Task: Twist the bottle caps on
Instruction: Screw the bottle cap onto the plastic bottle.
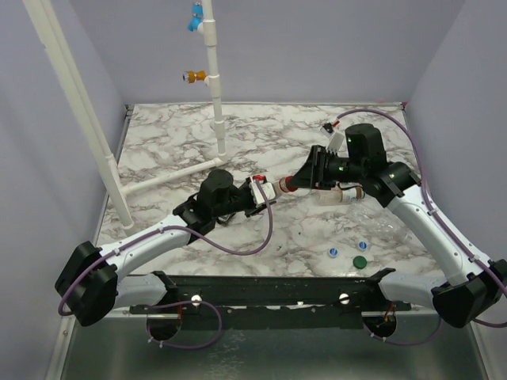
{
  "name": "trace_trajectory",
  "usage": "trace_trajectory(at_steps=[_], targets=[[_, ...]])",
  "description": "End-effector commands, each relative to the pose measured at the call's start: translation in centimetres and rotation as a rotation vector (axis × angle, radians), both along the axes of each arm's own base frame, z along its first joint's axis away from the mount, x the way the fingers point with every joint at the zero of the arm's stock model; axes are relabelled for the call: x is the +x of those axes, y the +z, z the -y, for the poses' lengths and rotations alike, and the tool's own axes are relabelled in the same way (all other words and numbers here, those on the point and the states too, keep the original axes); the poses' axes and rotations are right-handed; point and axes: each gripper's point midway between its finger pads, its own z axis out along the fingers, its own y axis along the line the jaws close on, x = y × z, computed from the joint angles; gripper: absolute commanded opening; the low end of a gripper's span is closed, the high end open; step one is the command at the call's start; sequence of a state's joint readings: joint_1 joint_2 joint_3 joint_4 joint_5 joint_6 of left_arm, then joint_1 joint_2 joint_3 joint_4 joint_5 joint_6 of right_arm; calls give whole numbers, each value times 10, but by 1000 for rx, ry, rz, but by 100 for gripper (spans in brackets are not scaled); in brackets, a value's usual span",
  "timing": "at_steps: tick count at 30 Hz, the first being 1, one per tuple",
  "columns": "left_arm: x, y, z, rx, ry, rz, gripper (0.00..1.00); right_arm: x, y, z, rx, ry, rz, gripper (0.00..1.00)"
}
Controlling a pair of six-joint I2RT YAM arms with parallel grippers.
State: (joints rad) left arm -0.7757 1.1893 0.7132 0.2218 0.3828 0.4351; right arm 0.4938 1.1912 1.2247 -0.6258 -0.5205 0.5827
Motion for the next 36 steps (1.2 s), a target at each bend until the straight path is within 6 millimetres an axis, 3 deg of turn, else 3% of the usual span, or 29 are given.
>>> trace_trajectory(at_steps=[1, 22, 36], targets=[[-9, 21, 15, -47, -76, 11, 0, 6, -7, 1, -20, -16, 21, 29], [-18, 8, 31, -36, -149, -94, 0, 2, -29, 10, -167, -19, 24, 26], [-11, 30, 29, -86, -107, -36, 0, -13, -43, 1, -137, 36, -100, 25]])
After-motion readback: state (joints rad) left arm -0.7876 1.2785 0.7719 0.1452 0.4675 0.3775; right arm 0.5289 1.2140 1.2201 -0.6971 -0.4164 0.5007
